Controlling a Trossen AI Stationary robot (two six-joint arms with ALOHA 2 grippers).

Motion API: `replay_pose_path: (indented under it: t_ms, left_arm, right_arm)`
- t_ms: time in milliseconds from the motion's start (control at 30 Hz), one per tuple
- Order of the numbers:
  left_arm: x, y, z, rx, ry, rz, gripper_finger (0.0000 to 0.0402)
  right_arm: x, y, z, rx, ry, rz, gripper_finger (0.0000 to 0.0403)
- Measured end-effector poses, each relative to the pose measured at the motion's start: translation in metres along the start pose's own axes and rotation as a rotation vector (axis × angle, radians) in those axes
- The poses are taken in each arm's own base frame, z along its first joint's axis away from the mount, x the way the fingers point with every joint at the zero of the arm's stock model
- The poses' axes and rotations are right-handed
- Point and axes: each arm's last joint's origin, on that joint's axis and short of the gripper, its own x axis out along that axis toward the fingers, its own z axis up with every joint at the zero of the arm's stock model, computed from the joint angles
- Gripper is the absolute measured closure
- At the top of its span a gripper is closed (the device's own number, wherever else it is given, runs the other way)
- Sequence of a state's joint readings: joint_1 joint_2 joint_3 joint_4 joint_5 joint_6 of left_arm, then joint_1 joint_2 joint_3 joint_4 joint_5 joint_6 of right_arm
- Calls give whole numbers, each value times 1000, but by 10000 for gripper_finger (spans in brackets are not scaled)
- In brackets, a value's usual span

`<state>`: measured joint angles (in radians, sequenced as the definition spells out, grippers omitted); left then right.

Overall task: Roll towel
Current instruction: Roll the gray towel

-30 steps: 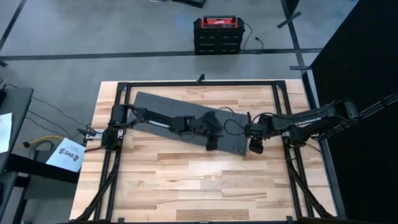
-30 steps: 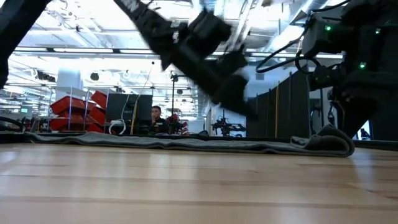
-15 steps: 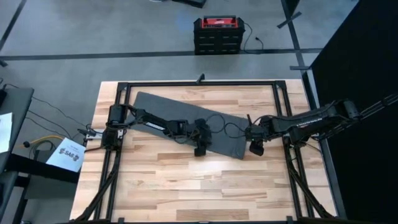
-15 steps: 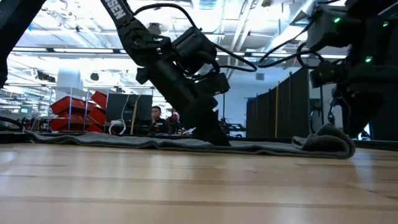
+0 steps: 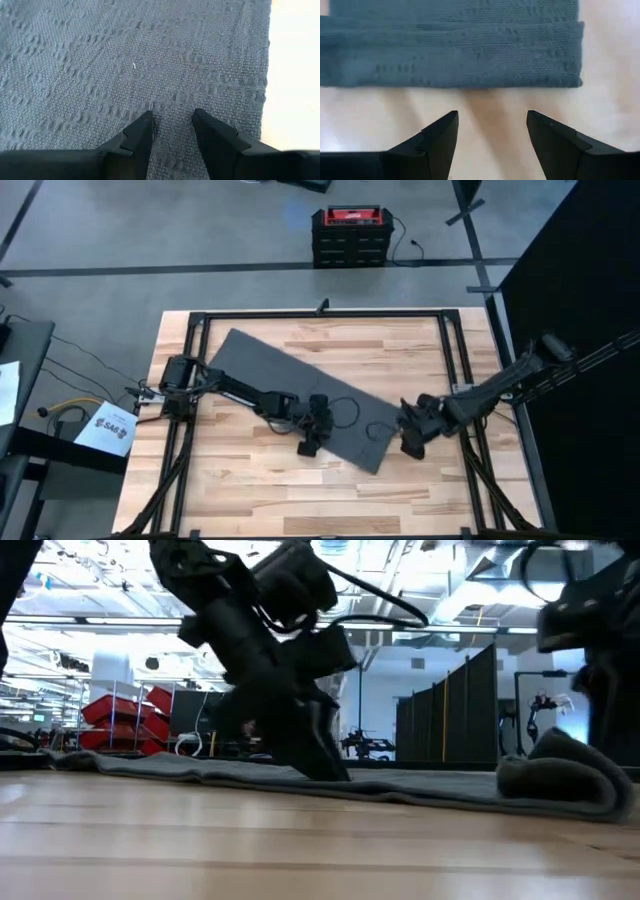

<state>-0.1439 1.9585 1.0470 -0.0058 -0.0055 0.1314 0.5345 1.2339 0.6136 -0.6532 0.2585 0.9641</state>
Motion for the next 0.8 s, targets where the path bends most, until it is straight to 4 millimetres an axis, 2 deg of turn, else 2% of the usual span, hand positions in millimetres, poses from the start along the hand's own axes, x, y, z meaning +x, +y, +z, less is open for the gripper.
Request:
replay_pose_path:
  t_ms: [100, 233, 367, 467, 600, 700, 800]
  left_arm:
    - [-15, -6, 9, 40, -47, -5, 268]
    - [-26, 2, 32, 89, -255, 47, 268]
    - [-10, 12, 43, 121, -301, 66, 268]
    - [5, 15, 63, 157, -353, 46, 268]
    - [31, 15, 79, 202, -360, 17, 268]
    - [39, 16, 91, 228, -373, 18, 268]
    - [48, 15, 94, 251, -395, -9, 268]
  right_arm:
    - [2, 15, -19, 17, -15, -5, 177]
    - [16, 34, -43, 38, -43, -29, 177]
    - [38, 50, -52, 28, -123, -41, 177]
    - [49, 60, -50, 11, -170, -98, 177]
    - [49, 69, -45, 18, -195, -122, 177]
    - [49, 70, -44, 29, -205, -121, 177]
    - [53, 70, -42, 47, -229, -120, 177]
